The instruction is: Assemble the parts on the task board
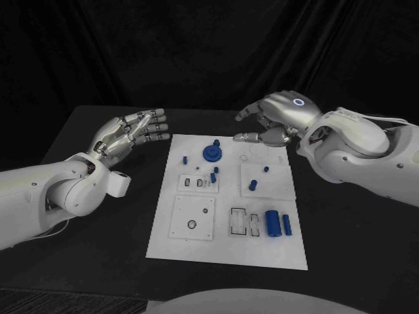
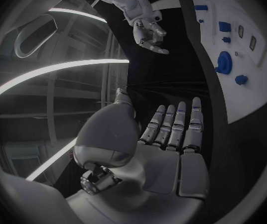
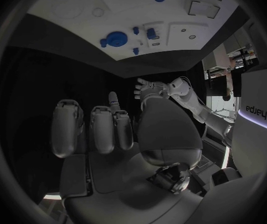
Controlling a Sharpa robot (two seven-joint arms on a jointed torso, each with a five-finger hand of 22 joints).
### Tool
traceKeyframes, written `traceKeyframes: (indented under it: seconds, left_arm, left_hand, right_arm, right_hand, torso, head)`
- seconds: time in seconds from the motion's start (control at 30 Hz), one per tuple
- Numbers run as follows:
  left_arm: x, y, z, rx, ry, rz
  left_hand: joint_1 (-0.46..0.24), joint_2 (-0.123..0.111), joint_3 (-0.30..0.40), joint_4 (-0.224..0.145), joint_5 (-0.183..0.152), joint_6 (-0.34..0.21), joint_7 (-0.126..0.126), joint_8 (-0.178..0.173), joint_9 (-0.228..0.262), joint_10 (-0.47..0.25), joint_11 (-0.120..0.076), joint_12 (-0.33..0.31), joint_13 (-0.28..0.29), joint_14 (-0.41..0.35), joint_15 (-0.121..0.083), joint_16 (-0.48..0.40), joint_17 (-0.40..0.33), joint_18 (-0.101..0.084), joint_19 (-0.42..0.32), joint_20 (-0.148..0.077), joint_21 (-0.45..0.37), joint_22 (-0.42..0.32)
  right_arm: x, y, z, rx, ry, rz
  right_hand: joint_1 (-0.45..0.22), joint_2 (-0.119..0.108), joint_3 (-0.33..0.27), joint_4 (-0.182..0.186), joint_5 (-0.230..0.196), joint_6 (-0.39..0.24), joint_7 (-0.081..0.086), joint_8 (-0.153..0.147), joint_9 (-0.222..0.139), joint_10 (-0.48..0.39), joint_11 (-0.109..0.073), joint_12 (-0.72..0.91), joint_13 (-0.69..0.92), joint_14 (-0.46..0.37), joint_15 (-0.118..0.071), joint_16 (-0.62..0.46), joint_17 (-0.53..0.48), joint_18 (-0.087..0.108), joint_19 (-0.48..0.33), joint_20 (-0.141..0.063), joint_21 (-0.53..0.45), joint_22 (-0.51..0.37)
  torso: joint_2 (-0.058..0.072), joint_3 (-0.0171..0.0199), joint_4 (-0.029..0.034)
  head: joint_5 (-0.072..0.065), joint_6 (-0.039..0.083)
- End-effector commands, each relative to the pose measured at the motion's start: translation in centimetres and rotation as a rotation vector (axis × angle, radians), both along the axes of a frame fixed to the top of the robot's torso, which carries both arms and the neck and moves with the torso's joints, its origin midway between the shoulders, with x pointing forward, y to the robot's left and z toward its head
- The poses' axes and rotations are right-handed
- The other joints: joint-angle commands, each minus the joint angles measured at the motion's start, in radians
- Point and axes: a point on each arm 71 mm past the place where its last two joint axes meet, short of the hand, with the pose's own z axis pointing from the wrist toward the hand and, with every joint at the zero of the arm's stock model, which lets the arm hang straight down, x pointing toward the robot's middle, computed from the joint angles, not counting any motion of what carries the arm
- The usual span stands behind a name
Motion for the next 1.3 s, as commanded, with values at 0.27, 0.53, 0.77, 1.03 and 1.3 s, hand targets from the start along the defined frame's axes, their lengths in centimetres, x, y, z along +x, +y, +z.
traceKeyframes:
  seconds: [0.27, 0.53, 0.77, 1.03, 1.3]
  left_arm:
    - [1.4, -1.4, 3.1, 0.345, -0.294, 0.022]
    - [3.4, -4.6, 5.6, 0.667, -0.276, -0.056]
    - [4.4, -6.9, 5.5, 0.935, -0.097, -0.073]
    - [5.1, -9.1, 4.8, 1.114, -0.018, -0.103]
    - [5.2, -11.2, 4.4, 1.196, 0.013, -0.156]
  left_hand:
    - [0.013, 0.010, 0.058, -0.011, 0.073, 0.298, 0.046, 0.136, 0.054, 0.572, -0.076, 0.664, 0.457, 0.563, -0.124, 0.782, 0.504, 0.006, 0.491, -0.136, 0.450, 0.235]
    - [-0.026, 0.070, -0.057, -0.006, 0.117, 0.390, 0.021, 0.249, 0.183, 1.178, -0.101, 1.190, 1.474, 1.065, -0.154, 1.321, 1.456, -0.108, 0.859, -0.166, 1.137, 1.153]
    - [-0.073, 0.107, -0.084, -0.004, 0.066, 0.368, 0.023, 0.266, 0.239, 1.178, -0.097, 1.190, 1.474, 1.065, -0.151, 1.321, 1.456, -0.144, 0.981, -0.158, 1.225, 1.343]
    - [-0.079, 0.126, -0.073, -0.008, 0.024, 0.369, 0.023, 0.255, 0.262, 1.178, -0.097, 1.190, 1.474, 1.065, -0.150, 1.321, 1.456, -0.135, 0.946, -0.157, 1.212, 1.309]
    - [-0.072, 0.133, -0.050, -0.017, 0.015, 0.322, 0.044, 0.170, 0.234, 1.178, -0.082, 1.190, 1.474, 1.065, -0.140, 1.321, 1.456, -0.128, 0.918, -0.148, 1.199, 1.283]
  right_arm:
    - [0.9, -5.7, 0.8, -0.036, 0.067, -0.172]
    - [1.2, -7.8, -0.2, -0.068, 0.225, -0.264]
    - [1.2, -8.8, -0.8, -0.062, 0.258, -0.315]
    - [0.6, -9.7, -1.6, -0.024, 0.253, -0.335]
    - [0.1, -9.8, -2.0, 0.010, 0.240, -0.334]
  right_hand:
    - [-0.159, 0.087, -0.036, -0.001, 0.132, 0.102, 0.010, -0.012, 0.002, -0.165, 0.022, -0.550, -0.259, -0.086, 0.019, -0.548, -0.616, 0.114, -0.183, 0.024, -0.608, -0.052]
    - [0.011, 0.024, 0.048, -0.015, 0.391, 0.146, 0.007, -0.030, 0.005, -0.241, 0.024, -0.859, -0.516, -0.079, 0.031, -0.788, -0.736, 0.148, -0.222, 0.038, -0.959, -0.246]
    - [0.039, 0.018, 0.076, -0.009, 0.407, 0.149, 0.004, -0.042, 0.004, -0.171, 0.016, -0.766, -0.457, -0.029, 0.019, -0.785, -0.716, 0.128, -0.142, 0.027, -0.831, -0.195]
    - [0.052, 0.019, 0.096, -0.005, 0.424, 0.174, 0.008, -0.037, 0.009, -0.134, 0.015, -0.687, -0.401, -0.002, 0.015, -0.716, -0.641, 0.111, -0.099, 0.021, -0.720, -0.141]
    - [0.009, 0.038, 0.103, 0.000, 0.387, 0.168, 0.014, -0.051, 0.006, -0.115, 0.018, -0.643, -0.373, 0.011, 0.015, -0.645, -0.568, 0.100, -0.074, 0.020, -0.648, -0.097]
  torso:
    - [0.002, 0.0006, -0.0081]
    - [-0.001, 0.0051, -0.0147]
    - [-0.008, 0.0119, -0.0174]
    - [-0.013, 0.0240, -0.0211]
    - [-0.020, 0.0362, -0.0271]
  head:
    - [-0.004, 0.021]
    - [0.010, 0.032]
    - [0.019, 0.031]
    - [0.020, 0.022]
    - [0.010, 0.006]
